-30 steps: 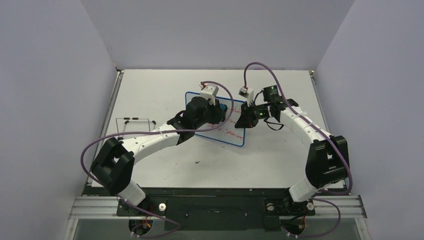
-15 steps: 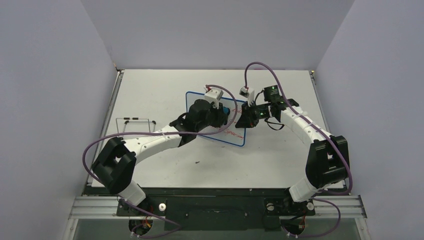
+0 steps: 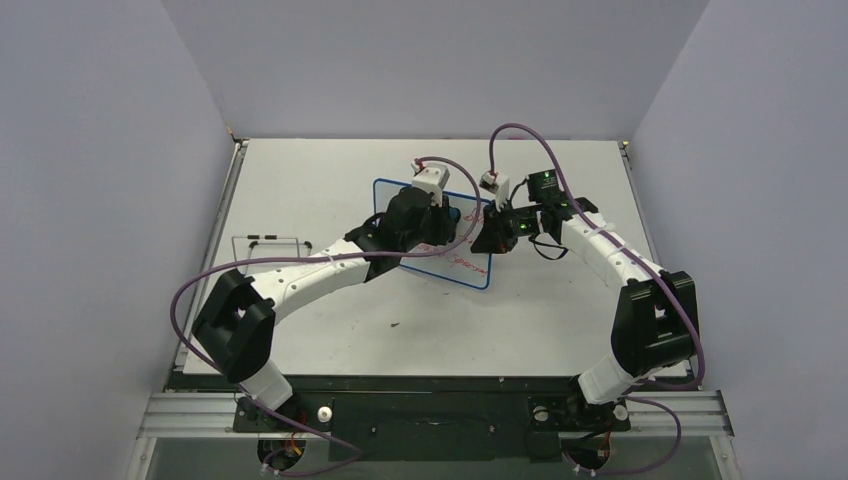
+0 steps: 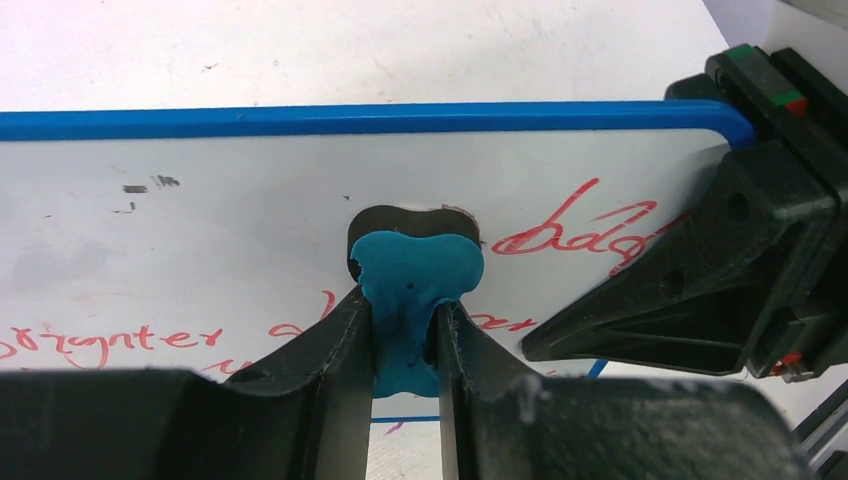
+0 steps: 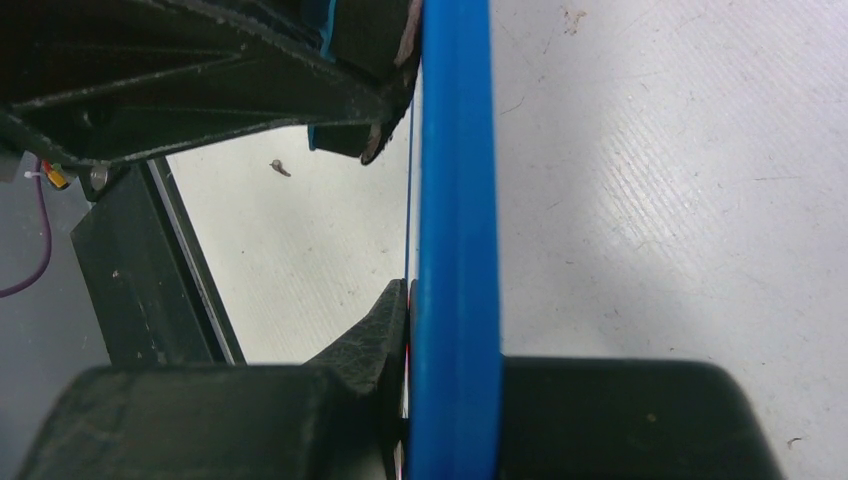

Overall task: Erase the whiteboard
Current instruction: Erase the whiteboard at the whiteboard stand.

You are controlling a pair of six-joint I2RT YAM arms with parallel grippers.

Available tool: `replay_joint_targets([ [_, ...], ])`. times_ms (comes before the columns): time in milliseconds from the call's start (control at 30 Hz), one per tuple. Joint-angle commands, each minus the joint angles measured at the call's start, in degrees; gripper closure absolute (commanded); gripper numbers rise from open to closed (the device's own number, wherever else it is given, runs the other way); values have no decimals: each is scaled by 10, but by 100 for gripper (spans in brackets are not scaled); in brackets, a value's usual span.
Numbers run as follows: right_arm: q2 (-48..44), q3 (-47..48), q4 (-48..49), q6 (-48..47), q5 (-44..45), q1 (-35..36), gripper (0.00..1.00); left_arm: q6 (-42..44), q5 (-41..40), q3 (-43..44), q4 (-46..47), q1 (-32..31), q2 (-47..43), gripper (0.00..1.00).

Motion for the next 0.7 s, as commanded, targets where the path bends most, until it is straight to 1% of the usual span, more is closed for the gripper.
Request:
replay_joint_targets([
  [0, -17, -2, -26, -31, -58, 25, 100, -31, -70, -15, 33, 36, -11, 100],
  [100, -16, -2, -26, -31, -58, 25, 100, -33, -64, -31, 43, 45, -24, 100],
  [233, -17, -2, -26, -31, -59, 26, 100, -27, -27, -33, 53, 54, -21, 100],
  [400, -17, -2, -26, -31, -59, 27, 100, 2, 76, -24, 100, 37, -11, 100],
  [467, -18, -2, -26, -31, -60, 27, 100, 10, 91, -15, 112, 29, -5, 100],
  [667, -18, -2, -26, -31, -60, 27, 100, 8, 94, 6, 109, 23, 4, 100],
])
